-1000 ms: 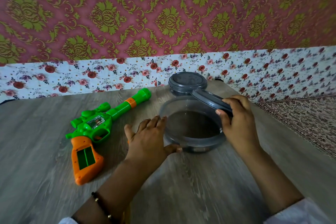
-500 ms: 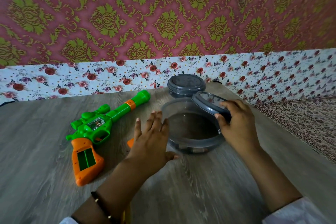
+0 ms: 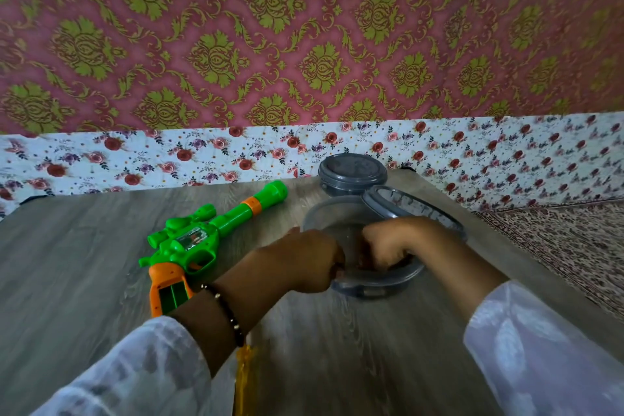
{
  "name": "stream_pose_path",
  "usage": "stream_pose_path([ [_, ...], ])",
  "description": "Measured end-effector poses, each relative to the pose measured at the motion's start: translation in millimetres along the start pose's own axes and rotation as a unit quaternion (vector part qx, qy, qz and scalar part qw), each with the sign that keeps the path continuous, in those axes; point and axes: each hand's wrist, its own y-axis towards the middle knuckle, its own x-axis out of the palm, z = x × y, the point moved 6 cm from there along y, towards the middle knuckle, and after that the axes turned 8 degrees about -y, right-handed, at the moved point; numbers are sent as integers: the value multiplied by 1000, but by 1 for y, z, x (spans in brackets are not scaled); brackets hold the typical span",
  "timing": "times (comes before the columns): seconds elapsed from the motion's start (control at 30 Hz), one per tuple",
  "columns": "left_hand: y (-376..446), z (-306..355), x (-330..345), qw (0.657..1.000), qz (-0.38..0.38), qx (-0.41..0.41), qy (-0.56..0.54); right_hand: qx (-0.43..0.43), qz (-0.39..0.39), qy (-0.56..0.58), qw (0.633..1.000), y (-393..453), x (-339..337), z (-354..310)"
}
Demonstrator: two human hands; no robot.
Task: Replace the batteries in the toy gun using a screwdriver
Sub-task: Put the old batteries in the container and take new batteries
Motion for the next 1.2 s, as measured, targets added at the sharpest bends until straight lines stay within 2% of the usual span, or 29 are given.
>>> stream_pose_path([
  [0.2, 3, 1, 2, 996, -77, -39, 18, 19, -14, -40, 999, 7, 7, 3],
  [0.4, 2, -1, 6, 995, -92, -47, 6, 9, 15, 23, 1000, 3, 11, 10],
  [0.5, 3, -1, 6, 993, -107, -52, 0, 5, 14, 12, 1000, 0, 13, 7],
  [0.63, 5, 1, 4, 988, -133, -67, -31, -22, 80, 41, 996, 3, 11, 2],
  [0.73, 9, 1, 6, 987, -137, -68, -48, -30, 101, 56, 993, 10, 15, 5],
  [0.8, 10, -1, 7, 987, -138, -74, -31, -30, 96, 62, 993, 11, 17, 5],
  [0.97, 9, 5, 11, 987, -143, -69, 6, -32, 144, 93, 985, 9, 14, 8],
  [1.2, 7, 6, 10, 989, -114, -86, -50, -56, 187, 155, 968, 8, 17, 9],
])
